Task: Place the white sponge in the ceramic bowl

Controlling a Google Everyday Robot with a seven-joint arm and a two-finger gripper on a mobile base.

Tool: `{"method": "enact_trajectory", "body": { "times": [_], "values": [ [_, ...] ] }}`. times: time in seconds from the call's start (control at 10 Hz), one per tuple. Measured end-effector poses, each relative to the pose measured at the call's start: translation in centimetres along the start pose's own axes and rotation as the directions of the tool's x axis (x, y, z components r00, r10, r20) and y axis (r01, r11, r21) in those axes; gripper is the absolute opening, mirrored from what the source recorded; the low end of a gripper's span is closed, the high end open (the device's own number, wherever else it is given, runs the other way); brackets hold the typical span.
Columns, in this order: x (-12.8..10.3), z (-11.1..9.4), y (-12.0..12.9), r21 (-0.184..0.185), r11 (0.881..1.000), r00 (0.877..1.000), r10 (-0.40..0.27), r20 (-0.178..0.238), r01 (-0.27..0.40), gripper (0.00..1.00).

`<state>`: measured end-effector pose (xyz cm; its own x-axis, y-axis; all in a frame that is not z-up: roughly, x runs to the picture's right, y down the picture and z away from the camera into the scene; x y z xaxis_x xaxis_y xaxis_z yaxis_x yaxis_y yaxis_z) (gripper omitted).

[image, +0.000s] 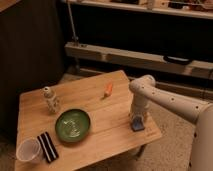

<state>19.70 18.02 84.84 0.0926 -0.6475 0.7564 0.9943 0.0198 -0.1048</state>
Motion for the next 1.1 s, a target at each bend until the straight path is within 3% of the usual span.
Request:
{"method": "enact_trajectory", "body": {
  "times": [0.2,0.3,0.4,1.1],
  "values": [
    [0.04,-0.01,0.01,-0.002,1.000,1.000,0.002,-0.001,-0.002,0.61],
    [0.08,-0.13,0.07,-0.004,1.000,1.000,0.003,-0.006,-0.003,0.73],
    [0.16,-0.22,0.02,-0.001,1.000,1.000,0.003,-0.010,-0.003,0.78],
    [0.57,0.13,0.08,-0.007,1.000,0.999,-0.016,-0.030,0.016,0.80]
  ]
}}
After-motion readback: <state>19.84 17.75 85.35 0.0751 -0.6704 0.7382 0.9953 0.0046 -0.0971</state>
